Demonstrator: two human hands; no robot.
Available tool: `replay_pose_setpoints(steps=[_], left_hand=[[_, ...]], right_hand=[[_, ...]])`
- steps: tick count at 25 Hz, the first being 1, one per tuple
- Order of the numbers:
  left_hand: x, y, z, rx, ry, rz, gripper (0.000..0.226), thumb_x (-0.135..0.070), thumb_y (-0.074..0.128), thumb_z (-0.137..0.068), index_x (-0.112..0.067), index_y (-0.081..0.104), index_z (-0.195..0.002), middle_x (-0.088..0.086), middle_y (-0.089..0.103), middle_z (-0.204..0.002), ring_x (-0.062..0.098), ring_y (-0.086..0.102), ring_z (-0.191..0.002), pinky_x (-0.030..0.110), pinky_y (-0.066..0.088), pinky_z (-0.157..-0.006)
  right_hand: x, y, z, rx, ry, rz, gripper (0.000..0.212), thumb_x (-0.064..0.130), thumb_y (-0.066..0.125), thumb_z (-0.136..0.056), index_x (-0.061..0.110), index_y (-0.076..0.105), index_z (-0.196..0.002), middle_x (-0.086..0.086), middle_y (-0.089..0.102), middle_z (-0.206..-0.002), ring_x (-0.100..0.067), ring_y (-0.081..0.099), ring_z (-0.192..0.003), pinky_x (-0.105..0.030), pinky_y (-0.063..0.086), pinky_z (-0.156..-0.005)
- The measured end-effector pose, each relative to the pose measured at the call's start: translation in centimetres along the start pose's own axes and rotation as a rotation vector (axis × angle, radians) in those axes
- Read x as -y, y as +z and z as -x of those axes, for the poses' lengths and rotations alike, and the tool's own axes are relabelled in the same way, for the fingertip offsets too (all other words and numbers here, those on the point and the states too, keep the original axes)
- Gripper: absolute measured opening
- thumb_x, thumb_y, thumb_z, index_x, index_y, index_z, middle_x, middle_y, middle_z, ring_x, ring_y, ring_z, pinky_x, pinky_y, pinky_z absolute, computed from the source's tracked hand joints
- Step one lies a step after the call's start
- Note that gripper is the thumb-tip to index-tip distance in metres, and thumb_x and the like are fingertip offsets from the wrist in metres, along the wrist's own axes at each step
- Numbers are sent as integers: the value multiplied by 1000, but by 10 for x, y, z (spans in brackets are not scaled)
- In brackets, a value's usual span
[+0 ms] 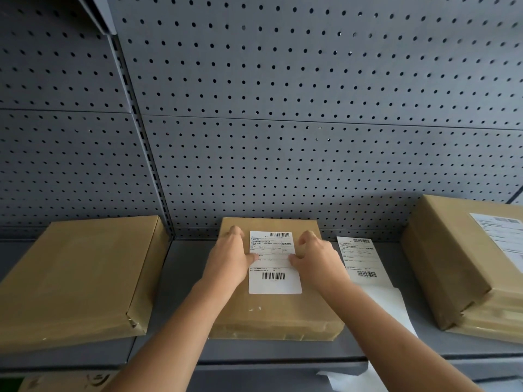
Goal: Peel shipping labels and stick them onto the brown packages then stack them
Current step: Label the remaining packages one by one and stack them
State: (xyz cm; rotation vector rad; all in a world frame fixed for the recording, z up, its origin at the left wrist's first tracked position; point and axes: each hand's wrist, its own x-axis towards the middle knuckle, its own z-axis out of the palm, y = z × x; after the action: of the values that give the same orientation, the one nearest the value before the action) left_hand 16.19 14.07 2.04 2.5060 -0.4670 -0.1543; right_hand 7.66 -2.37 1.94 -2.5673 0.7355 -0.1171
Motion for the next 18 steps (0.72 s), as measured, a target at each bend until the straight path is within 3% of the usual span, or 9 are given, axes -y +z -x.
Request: replay_pose_setpoints(steps=[3,5,7,9,13,18], left_hand=[[7,4,3,-95,244,-112,51,-34,61,-99,-17,47,-145,-2,51,-147,18,48,-134,32,44,-104],[6,6,0,-65,399,-185,54,-32,45,-106,-15,34,-157,-1,33,-164,16,27,-152,28,18,-121],[4,10,-3,38,466,-262,55,-33,31,-110,-15,22,-161,0,18,-169,13,11,-156,27,1,-123],[5,15,-7,138,467,-342,56,-33,24,-110,-16,15,-162,-1,10,-170,11,4,-157,29,0,-126],[12,21,-11,187,441,-406,57,-34,22,-110,-16,8,-163,-2,4,-171,10,1,-157,33,6,-127],[16,15,-9,181,409,-406,59,-40,17,-109,-18,5,-163,-3,0,-171,9,0,-156,33,5,-128]], right_hand=[[-6,-1,1,-126,-149,46,21,24,51,-98,10,60,-111,-6,63,-105,-30,63,-97,-34,46,-68],[-5,5,-3,-162,-311,87,31,19,46,-100,9,62,-124,-6,63,-122,-29,59,-112,-32,47,-79],[0,14,-9,-87,-433,133,41,19,40,-103,8,53,-140,-8,56,-142,-28,48,-134,-39,43,-107],[7,23,-12,31,-462,177,48,25,31,-107,10,37,-152,-8,39,-158,-25,28,-150,-43,21,-124],[8,36,-12,92,-455,299,55,33,21,-108,16,18,-160,-2,15,-168,-16,7,-155,-39,3,-125],[-6,30,-13,74,-370,309,56,38,19,-107,20,17,-160,5,11,-169,-9,6,-155,-39,0,-126]])
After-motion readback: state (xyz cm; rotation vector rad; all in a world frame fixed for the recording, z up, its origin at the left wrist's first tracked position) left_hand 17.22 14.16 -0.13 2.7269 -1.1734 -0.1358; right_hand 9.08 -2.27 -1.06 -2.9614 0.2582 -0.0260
